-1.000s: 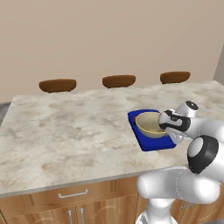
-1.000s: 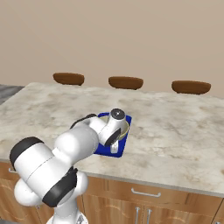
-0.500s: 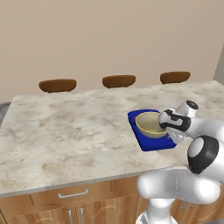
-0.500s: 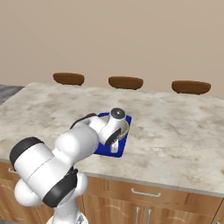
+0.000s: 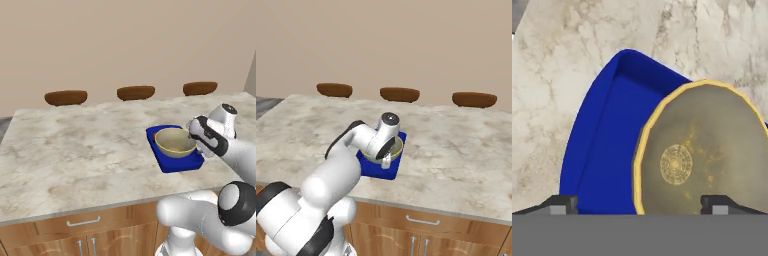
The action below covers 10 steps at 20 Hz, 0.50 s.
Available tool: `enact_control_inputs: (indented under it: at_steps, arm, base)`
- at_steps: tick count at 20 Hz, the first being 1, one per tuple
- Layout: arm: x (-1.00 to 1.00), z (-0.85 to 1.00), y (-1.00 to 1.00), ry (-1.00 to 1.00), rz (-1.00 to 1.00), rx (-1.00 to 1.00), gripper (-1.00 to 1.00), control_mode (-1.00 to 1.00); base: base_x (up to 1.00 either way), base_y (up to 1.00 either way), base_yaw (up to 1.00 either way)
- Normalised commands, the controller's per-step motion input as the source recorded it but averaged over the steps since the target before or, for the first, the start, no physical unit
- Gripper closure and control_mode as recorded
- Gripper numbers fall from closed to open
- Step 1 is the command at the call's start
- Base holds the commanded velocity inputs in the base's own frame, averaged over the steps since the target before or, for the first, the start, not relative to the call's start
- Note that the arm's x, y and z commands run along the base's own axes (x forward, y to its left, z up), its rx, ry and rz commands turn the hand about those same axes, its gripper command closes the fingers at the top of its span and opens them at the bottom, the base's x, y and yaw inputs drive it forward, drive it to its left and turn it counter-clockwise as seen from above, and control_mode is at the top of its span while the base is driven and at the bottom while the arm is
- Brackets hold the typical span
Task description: Place the two vegetables and bowl onto the tray for setting up a vegetable dip station.
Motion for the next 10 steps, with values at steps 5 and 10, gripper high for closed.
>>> enact_control_inputs:
  at_steps: [5,10]
  arm:
    - [-0.76,0.62,0.0,0.0,0.0,0.0,-1.0,-1.0]
    - [-0.85,0.47,0.3,0.0,0.0,-0.06,-1.0,-1.0]
  base:
    - [0.0,0.0,0.0]
    - [0.0,0.0,0.0]
